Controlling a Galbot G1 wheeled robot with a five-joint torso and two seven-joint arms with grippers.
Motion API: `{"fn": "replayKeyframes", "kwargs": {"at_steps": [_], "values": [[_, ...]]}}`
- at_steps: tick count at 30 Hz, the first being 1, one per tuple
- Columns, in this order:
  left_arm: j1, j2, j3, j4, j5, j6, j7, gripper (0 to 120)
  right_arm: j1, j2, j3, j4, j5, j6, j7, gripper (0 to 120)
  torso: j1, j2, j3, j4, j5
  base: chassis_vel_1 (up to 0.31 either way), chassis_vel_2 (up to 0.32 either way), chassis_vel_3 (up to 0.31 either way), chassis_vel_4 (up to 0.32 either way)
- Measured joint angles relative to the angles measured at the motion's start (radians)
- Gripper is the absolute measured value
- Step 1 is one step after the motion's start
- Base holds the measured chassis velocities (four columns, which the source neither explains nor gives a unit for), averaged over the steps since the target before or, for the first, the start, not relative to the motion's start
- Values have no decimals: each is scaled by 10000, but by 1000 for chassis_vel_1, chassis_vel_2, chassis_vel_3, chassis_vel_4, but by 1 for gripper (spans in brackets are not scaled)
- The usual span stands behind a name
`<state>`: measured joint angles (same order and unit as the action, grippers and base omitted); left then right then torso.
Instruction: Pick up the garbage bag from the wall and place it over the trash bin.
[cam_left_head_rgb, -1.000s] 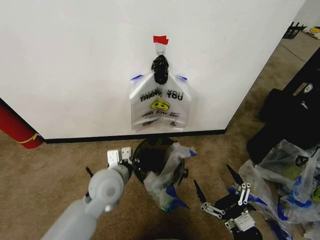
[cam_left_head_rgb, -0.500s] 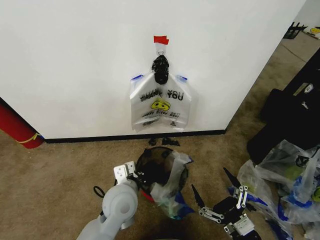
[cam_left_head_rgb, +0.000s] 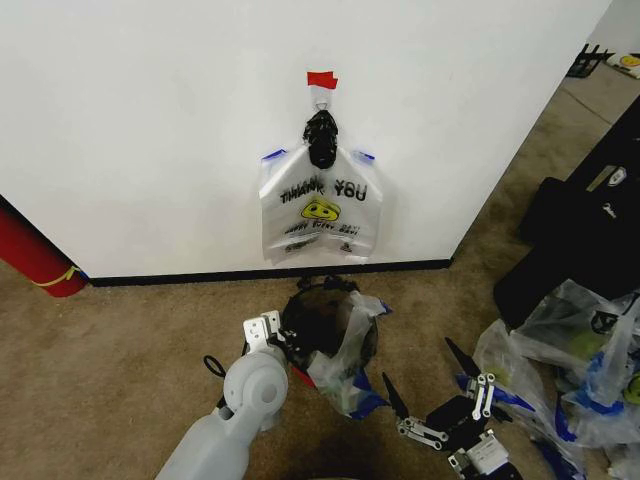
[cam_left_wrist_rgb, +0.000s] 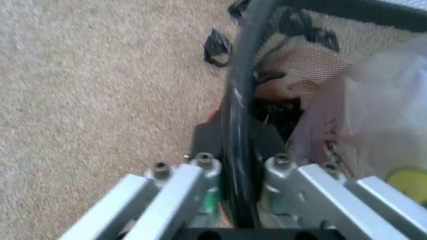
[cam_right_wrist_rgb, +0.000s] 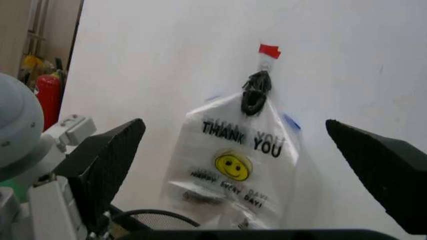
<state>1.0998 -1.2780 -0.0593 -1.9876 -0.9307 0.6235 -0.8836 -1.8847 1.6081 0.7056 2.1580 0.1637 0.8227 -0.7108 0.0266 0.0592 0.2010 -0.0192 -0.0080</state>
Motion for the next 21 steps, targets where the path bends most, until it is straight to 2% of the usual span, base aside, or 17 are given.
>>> {"fn": "replayKeyframes", "kwargs": {"at_steps": [2, 6, 7, 11, 14, 15, 16, 18, 21], "values": [[19, 29, 0, -35, 56, -22, 35, 15, 0, 0, 0, -6, 0, 0, 1, 100, 0, 0, 0, 0, 0, 0, 0, 0, 0], [291, 455, 34, -645, 861, -339, 593, 33, -23, 0, -5, -44, 21, -1, -2, 100, 0, 0, 0, 0, 0, 0, 0, 0, 0], [291, 455, 34, -645, 861, -339, 593, 33, -23, 0, -5, -44, 21, -1, -2, 100, 0, 0, 0, 0, 0, 0, 0, 0, 0], [517, 951, 108, -1511, 1738, -698, 1352, 50, -30, 0, 12, -76, 81, -1, -6, 100, 0, 0, 0, 0, 0, 0, 0, 0, 0], [570, 1444, 308, -1937, 2908, -1758, 2812, 63, 0, 0, 37, -165, 115, -1, -3, 100, 0, 0, -1, 0, -1, 0, 0, 0, 0], [570, 1444, 308, -1937, 2908, -1758, 2812, 63, 0, 0, 37, -165, 115, -1, -3, 100, 0, 0, -1, 0, -1, 0, 0, 0, 0], [535, 1583, 374, -1944, 3198, -2071, 3228, 66, 17, 0, 40, -193, 115, -1, 6, 100, 0, 0, -1, 0, -1, 0, 0, 0, 0], [238, 2221, 711, -1900, 4123, -3083, 4807, 74, 98, 0, 30, -286, -18, -1, 284, 100, 0, 0, -1, -2, 0, 0, 0, 0, 0], [-232, 2873, 1240, -1885, 4254, -3693, 6323, 88, 171, 0, -26, -382, -731, -1, 1426, 100, 0, 0, 0, -1, 1, 0, 0, 0, 0]]}}
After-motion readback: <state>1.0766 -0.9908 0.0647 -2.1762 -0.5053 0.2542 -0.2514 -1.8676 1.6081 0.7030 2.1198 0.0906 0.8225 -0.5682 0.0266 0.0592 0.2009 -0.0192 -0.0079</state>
